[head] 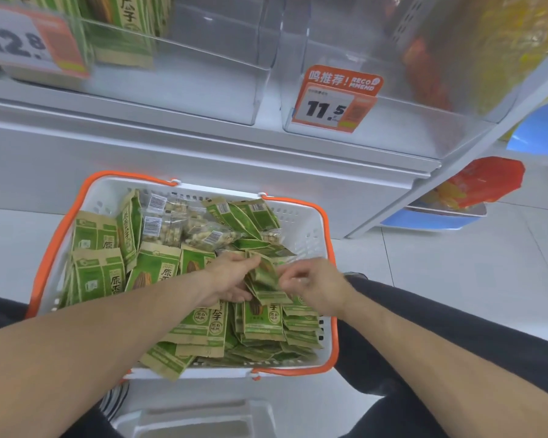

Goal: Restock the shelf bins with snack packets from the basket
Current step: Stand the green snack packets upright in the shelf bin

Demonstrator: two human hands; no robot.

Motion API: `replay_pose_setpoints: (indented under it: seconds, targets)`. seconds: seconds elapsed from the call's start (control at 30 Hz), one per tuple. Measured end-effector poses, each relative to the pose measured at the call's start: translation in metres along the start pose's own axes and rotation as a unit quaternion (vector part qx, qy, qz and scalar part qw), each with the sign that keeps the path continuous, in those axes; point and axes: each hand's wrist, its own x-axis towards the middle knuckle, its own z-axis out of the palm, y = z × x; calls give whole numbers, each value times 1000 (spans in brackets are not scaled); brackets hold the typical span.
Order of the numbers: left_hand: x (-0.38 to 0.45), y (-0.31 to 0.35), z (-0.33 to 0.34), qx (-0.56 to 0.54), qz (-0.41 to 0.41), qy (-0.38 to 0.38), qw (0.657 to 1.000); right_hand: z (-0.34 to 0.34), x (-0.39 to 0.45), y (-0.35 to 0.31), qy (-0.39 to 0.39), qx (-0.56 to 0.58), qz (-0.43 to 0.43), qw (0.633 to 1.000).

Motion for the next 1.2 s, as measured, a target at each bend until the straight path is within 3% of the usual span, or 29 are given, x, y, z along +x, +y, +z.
replay_pose_setpoints:
  seconds: [0.07, 0.13, 0.2, 0.27, 0.37, 0.5, 0.57, 0.63, 0.77, 0.9, 1.0, 1.1, 1.2]
  targets:
    - [-3, -2, 6, -25, -1, -6, 1000, 23, -2, 1, -55, -53, -35, 997]
    - [-3, -10, 11, 27, 6, 50, 998, 33, 0, 5, -72, -67, -43, 994]
    - [-4, -16, 14, 81, 18, 115, 990, 31, 3, 7, -79, -20, -24, 996]
    - [-3, -18, 14, 67, 20, 126, 990, 26, 6, 7, -41, 35, 9, 999]
    - [2, -17, 11, 36, 0, 102, 994, 23, 17, 8, 55, 40, 61, 996]
    - [1, -9, 2, 12, -51, 1, 999, 22, 24, 10, -43, 213, 158, 963]
    - [-4, -6, -1, 33, -72, -73, 994, 23, 26, 9, -83, 278, 169, 942]
    - [-7, -5, -4, 50, -66, -98, 992, 23, 28, 7, -91, 326, 169, 926]
    - [-21, 10, -11, -45, -9, -127, 991, 12, 33, -3, -67, 359, 183, 913]
    - [-44, 45, -31, -104, 83, -119, 984, -28, 31, -43, -60, 379, 121, 916]
    - [-67, 69, -41, 11, 156, -69, 985, -51, 24, -73, -71, 388, 81, 915]
    - [-102, 98, -49, 186, 257, 64, 946, -73, 7, -105, -69, 426, 61, 900]
    - [-139, 127, -66, 182, 313, 78, 929, -96, -13, -139, -79, 451, -2, 889]
